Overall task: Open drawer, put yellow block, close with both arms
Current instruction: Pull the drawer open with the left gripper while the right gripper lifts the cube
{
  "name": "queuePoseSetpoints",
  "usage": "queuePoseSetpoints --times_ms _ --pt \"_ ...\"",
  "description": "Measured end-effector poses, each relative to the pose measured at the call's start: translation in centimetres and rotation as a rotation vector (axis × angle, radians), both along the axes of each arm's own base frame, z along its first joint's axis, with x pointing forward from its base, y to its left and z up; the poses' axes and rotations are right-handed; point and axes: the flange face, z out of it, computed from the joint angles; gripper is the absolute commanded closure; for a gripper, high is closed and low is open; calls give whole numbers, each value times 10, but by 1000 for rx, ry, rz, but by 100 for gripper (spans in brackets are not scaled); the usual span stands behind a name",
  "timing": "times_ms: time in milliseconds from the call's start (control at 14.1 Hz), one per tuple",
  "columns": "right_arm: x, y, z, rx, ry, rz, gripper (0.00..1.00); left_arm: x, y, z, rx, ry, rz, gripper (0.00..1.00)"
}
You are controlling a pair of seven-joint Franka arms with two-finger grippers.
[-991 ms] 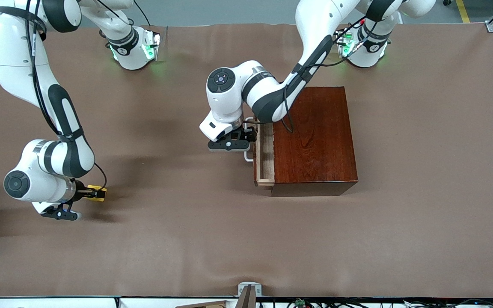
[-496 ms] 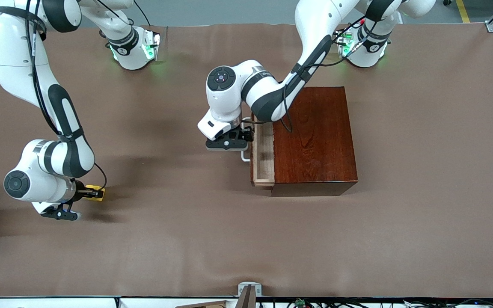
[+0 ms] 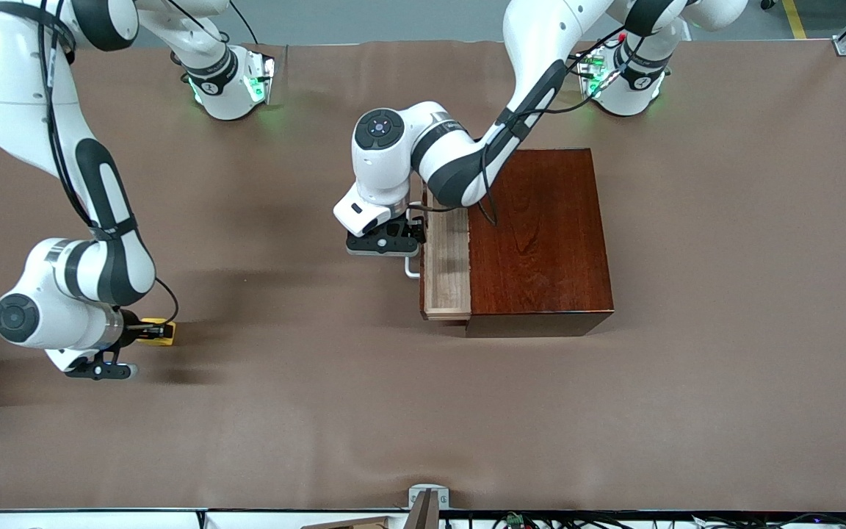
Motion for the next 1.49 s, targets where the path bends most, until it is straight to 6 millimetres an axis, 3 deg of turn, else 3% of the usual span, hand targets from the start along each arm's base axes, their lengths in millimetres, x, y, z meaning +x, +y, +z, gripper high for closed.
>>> queuePoseSetpoints --times_ms 212,425,637,1133,1274,1487 --pt "2 21 63 12 5 30 100 -2 -2 -1 -8 -7 -4 0" --pt "-1 32 107 21 20 46 100 -3 -3 -1 -14 -12 -6 0" --pt "-1 38 125 24 34 54 100 -6 -8 0 -40 -23 -12 0" --pt "-6 52 146 33 72 76 100 -14 -23 -2 -125 -47 -15 0" --pt "-11 70 168 38 71 105 100 -14 -23 -2 -126 -47 -15 0" --pt "-25 117 210 44 50 180 100 -15 -26 1 -152 -53 -15 0"
